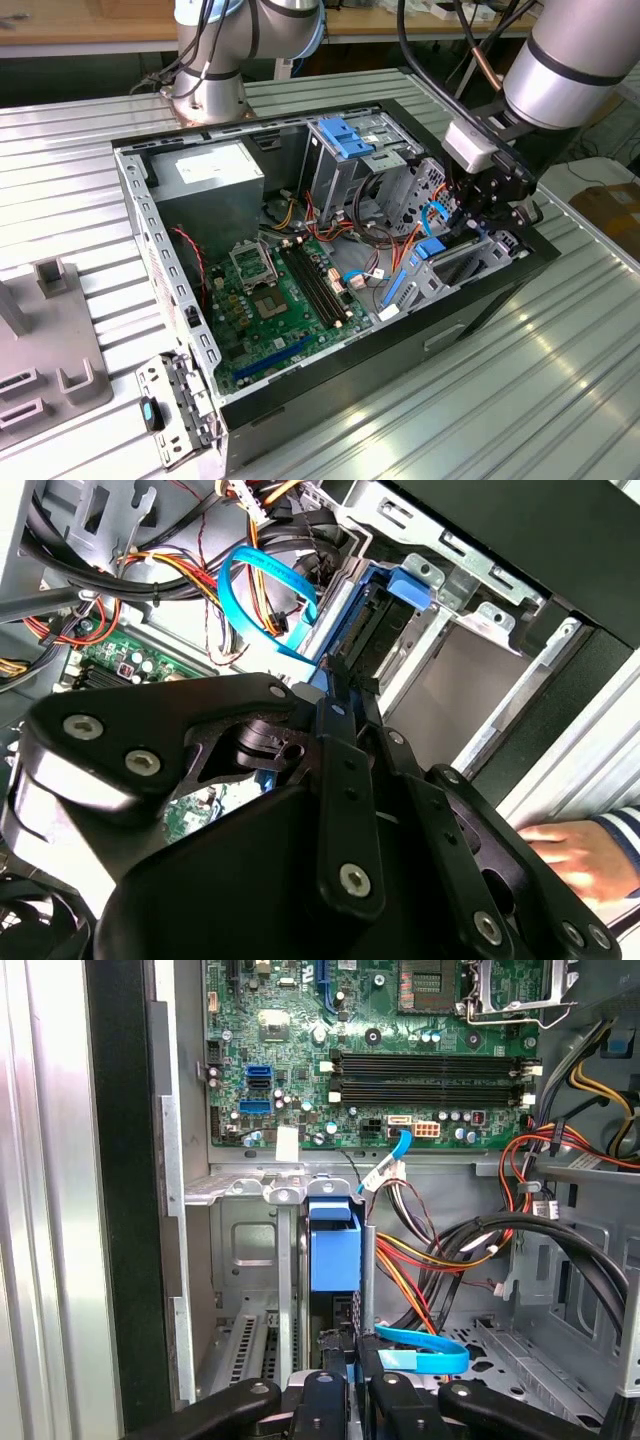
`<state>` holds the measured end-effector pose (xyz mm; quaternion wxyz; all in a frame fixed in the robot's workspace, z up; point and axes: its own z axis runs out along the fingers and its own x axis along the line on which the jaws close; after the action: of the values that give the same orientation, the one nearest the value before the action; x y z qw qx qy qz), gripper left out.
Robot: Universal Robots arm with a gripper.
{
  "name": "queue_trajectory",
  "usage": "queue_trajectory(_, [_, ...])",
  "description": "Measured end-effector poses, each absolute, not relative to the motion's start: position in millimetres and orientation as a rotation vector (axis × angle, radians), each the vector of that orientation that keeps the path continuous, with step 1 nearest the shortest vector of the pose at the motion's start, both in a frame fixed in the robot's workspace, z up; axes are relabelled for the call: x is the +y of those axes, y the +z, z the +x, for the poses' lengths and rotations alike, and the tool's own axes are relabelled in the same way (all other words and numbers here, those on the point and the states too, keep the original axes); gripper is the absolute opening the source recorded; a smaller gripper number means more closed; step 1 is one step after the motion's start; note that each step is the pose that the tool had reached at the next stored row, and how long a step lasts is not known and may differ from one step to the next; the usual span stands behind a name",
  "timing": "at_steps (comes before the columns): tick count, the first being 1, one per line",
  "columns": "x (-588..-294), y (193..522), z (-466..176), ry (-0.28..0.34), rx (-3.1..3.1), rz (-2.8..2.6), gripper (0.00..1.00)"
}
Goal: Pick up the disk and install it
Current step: 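Insert the first disk wire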
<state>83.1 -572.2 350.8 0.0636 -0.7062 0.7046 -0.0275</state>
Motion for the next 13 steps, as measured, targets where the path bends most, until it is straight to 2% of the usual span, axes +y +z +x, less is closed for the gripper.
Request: queue_trajectory(13, [-572.1,352.7,87.7,-0.083,2.128,-2.133,0.16])
